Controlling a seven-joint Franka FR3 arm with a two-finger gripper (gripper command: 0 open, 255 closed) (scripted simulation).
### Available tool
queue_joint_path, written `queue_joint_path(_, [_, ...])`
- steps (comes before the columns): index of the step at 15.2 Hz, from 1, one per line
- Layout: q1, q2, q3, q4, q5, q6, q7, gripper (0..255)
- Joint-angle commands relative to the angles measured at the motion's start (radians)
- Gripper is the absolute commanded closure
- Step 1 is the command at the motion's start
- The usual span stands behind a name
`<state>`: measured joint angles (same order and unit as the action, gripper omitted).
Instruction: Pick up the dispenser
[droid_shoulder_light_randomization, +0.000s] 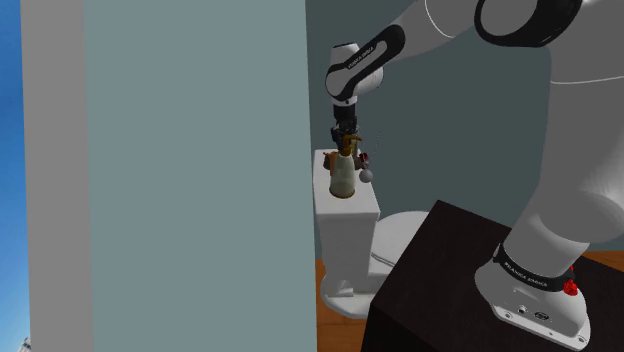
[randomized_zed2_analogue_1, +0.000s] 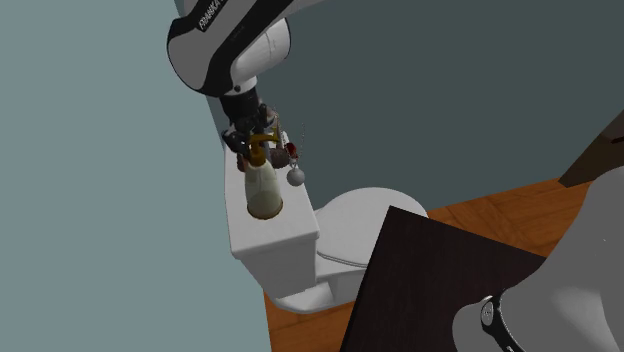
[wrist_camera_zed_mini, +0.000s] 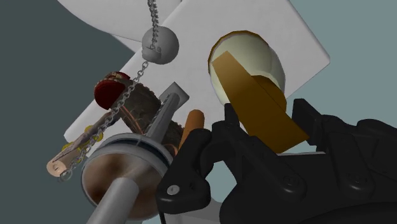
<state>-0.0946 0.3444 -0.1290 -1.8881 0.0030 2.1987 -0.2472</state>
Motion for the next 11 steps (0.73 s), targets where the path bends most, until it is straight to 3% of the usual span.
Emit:
queue_joint_path(1, [0.001, -0.012, -0.001, 0.007, -0.001, -0.019, 0.000, 255])
queue_joint_path(11, [0.003, -0.072, -0.003, 0.064, -0.009, -0.135, 0.002, 255])
